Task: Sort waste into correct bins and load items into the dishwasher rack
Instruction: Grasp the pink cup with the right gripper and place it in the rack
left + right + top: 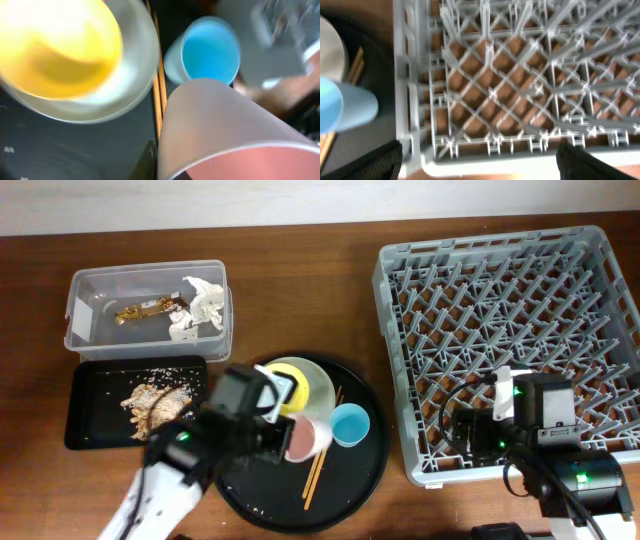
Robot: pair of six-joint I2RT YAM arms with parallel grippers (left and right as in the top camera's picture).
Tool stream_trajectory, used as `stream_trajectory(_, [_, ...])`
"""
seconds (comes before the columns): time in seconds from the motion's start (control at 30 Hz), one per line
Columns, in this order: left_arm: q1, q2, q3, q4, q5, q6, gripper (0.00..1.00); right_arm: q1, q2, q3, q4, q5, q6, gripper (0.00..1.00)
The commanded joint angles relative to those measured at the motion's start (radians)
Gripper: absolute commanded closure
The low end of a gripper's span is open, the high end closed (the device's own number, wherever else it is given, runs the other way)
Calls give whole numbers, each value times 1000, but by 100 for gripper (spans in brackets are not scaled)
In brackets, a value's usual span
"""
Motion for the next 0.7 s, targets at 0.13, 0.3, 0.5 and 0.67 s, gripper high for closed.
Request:
stream_trajectory(0.13, [293,205,17,528,653,-245,100,5,188,14,209,-656,-38,1])
stream_trajectory(0.3, [250,531,17,1075,1051,-581,100,5,439,14,389,-1108,-143,1])
stream_trajectory(0.5, [119,530,17,1076,1057,-589,100,5,540,14,614,-1415,-150,1])
stream_trajectory(0.67, [119,530,17,1077,1045,-589,100,5,540,14,563,-1418,-150,16])
